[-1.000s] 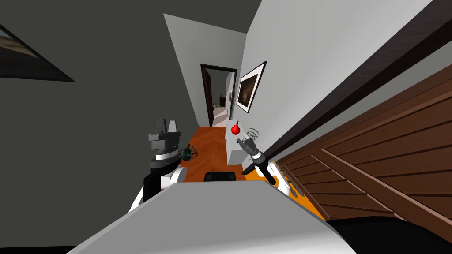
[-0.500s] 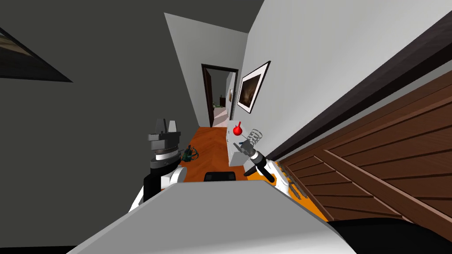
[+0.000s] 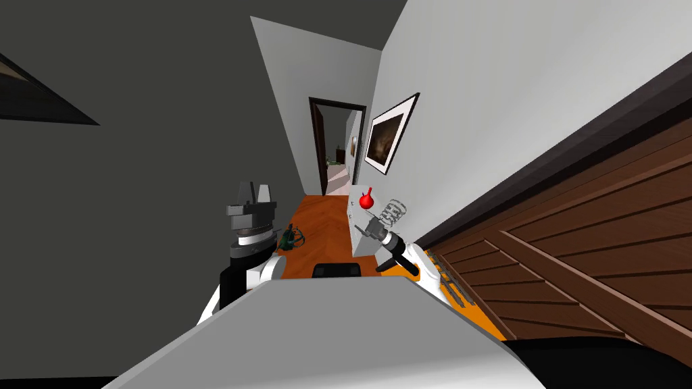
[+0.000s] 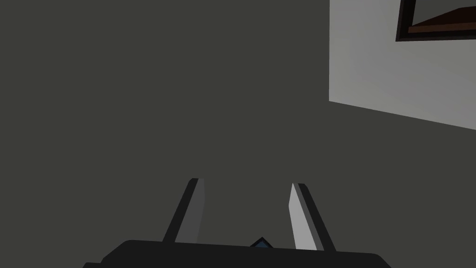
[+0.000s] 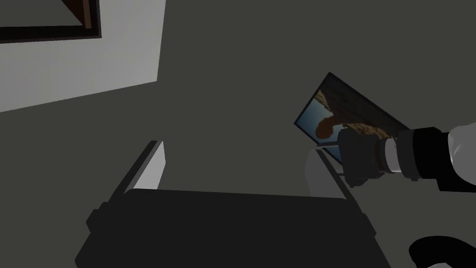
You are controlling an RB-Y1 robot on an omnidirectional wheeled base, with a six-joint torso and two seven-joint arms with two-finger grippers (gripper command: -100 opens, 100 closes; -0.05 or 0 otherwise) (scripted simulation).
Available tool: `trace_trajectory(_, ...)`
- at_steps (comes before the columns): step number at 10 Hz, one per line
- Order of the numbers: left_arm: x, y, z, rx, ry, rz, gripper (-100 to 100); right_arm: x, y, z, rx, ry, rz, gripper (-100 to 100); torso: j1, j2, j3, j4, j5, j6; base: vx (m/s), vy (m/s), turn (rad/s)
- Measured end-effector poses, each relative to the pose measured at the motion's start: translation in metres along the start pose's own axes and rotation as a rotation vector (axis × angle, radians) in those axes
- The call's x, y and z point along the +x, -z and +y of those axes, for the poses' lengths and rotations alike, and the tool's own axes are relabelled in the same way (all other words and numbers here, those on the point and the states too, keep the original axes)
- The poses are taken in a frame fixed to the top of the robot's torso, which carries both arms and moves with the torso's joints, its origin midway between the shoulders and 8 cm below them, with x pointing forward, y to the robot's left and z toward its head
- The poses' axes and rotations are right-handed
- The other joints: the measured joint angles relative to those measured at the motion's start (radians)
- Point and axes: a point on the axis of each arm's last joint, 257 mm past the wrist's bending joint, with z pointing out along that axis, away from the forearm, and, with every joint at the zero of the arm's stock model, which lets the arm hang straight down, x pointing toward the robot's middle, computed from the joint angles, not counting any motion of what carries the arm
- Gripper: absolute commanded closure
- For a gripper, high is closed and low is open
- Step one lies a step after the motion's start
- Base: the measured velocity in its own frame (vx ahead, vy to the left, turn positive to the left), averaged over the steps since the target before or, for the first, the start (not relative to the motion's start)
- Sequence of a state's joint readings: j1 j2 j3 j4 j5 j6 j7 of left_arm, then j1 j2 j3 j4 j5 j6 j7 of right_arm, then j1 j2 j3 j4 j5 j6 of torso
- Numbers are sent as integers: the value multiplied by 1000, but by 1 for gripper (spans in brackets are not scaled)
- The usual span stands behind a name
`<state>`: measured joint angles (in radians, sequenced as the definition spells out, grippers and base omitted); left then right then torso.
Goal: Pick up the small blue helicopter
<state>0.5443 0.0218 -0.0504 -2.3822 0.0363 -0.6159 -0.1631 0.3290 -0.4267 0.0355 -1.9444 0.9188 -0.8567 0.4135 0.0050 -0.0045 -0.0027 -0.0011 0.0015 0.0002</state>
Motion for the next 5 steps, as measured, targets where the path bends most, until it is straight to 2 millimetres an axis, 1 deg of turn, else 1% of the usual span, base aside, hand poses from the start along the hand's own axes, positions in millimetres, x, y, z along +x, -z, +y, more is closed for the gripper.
trace_trajectory(1, 0, 0, 0, 0, 0, 0, 0, 10, 4, 2, -28, 43, 40, -100, 1, -1, -1, 0, 0, 0, 71, 105, -28)
trace_trajectory(3, 0, 0, 0, 0, 0, 0, 0, 26, 7, 6, -59, 94, 88, -100, -2, 2, 1, 0, 0, 0, 31, 53, -20)
trace_trajectory(4, 0, 0, 0, 0, 0, 0, 0, 39, 12, 6, -85, 129, 125, -100, -1, 1, 1, 0, 0, 0, 64, 67, -38)
trace_trajectory(5, 0, 0, 0, 0, 0, 0, 0, 49, 17, 7, -106, 160, 155, -100, -2, 1, 0, 0, 0, 0, 105, 75, -67)
